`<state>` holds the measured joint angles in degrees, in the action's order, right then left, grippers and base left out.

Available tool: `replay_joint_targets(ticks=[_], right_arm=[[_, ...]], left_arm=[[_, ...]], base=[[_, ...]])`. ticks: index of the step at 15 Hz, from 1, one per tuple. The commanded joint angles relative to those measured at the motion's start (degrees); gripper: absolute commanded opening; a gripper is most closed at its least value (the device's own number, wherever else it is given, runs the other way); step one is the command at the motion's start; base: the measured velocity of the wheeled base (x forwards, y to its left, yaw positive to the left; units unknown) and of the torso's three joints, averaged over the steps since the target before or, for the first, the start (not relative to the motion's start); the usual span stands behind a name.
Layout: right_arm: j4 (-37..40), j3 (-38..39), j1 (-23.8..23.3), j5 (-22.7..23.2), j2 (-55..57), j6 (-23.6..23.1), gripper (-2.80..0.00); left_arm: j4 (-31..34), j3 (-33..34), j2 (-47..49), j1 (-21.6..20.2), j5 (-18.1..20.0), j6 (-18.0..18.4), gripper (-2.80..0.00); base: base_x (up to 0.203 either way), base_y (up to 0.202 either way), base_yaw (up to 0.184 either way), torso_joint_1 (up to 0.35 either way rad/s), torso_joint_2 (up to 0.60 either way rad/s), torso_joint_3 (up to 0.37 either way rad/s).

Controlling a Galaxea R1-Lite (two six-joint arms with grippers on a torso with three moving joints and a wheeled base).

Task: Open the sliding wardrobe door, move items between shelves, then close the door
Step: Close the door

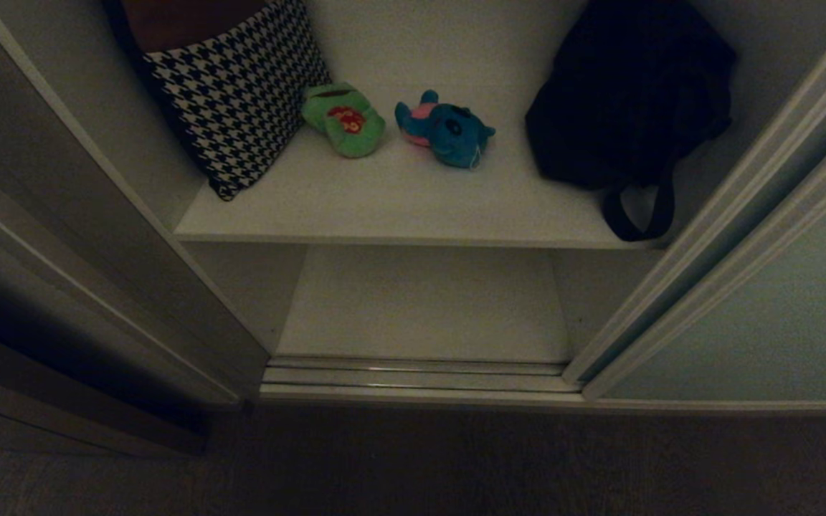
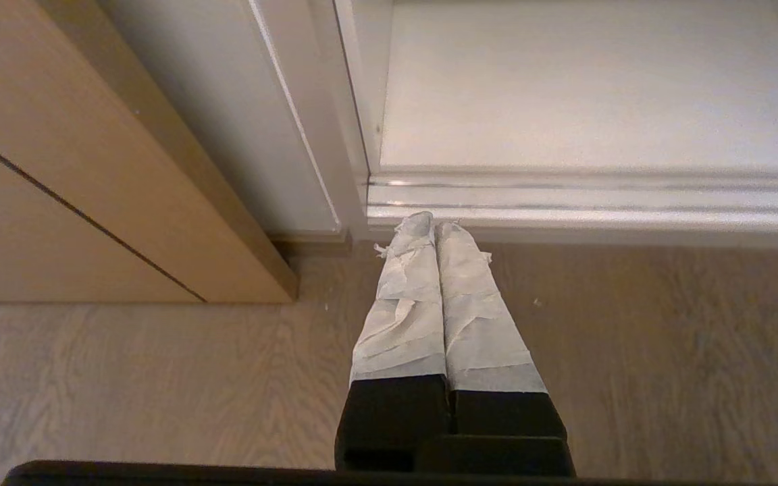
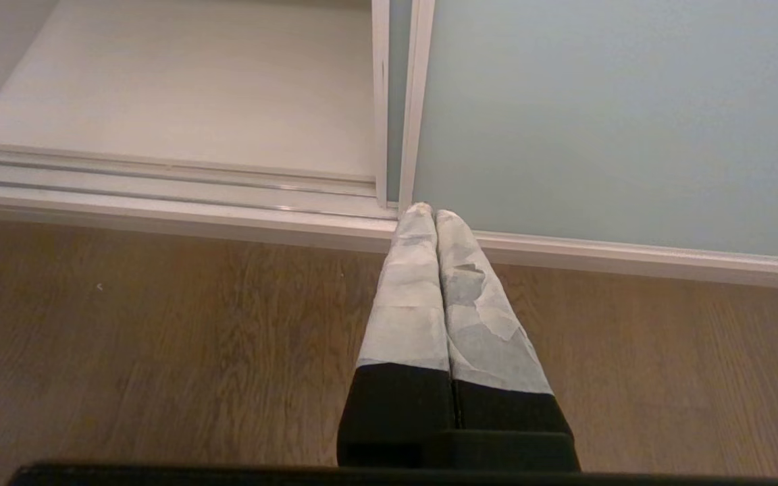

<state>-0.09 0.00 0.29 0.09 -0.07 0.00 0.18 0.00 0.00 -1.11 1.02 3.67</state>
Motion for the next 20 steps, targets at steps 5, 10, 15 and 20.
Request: replay_joint_targets(ticks=[5, 10, 15, 20], right_arm=[[0.0, 0.0, 0.0, 0.0, -0.1, 0.0, -2.8], [0.0, 0.0, 0.0, 0.0, -0.1, 0.0, -2.8], [0.0, 0.0, 0.0, 0.1, -0.1, -0.2, -2.8], [4.8, -8.6, 0.1, -0.3, 1.4, -0.4, -2.8]], left_arm=[[0.1, 0.0, 0.1, 0.0, -0.1, -0.3, -2.8], [0.1, 0.0, 0.1, 0.0, -0.1, -0.4, -2.8], [0.1, 0.0, 0.1, 0.0, -0.1, -0.4, -2.8], [0.1, 0.0, 0.1, 0.0, -0.1, -0.3, -2.8]], base=[[0.0, 0.0, 0.0, 0.002, 0.0, 0.007], [0.0, 0.0, 0.0, 0.0, 0.0, 0.0], [0.0, 0.0, 0.0, 0.0, 0.0, 0.0], [0.0, 0.0, 0.0, 0.0, 0.0, 0.0]])
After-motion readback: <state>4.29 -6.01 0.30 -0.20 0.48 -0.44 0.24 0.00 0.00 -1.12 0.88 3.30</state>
